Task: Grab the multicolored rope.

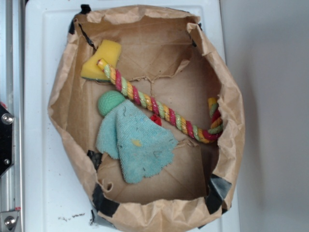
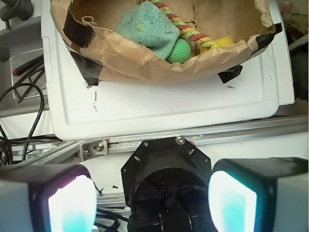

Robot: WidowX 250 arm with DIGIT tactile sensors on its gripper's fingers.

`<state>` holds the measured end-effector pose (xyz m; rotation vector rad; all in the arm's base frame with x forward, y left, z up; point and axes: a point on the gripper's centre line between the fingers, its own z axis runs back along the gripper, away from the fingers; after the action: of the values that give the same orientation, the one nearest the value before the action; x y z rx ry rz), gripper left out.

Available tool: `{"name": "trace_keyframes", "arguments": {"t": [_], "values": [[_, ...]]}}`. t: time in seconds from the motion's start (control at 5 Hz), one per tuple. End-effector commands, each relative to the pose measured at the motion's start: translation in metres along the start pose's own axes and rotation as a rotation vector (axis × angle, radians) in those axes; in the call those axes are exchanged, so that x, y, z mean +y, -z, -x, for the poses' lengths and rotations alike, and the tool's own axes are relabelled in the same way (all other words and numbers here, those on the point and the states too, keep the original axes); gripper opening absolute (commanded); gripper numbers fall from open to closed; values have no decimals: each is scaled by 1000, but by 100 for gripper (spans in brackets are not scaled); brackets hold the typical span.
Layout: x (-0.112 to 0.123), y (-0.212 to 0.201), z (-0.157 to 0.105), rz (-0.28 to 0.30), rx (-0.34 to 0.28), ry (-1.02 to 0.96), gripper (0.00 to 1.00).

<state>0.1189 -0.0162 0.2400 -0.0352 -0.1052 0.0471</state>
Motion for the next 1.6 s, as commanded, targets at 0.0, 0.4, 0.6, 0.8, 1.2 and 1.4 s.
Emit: {"name": "trace_keyframes", "arguments": {"t": [0.0, 0.4, 0.6, 0.8, 1.2, 1.4], "values": [[0, 0, 0, 0, 0, 0, 100], [-15, 30, -86, 36, -50, 5, 100], [-11, 51, -116, -5, -87, 63, 100], [0, 80, -135, -19, -81, 142, 100], [8, 97, -155, -38, -71, 138, 100], [8, 97, -155, -38, -71, 138, 100]]}}
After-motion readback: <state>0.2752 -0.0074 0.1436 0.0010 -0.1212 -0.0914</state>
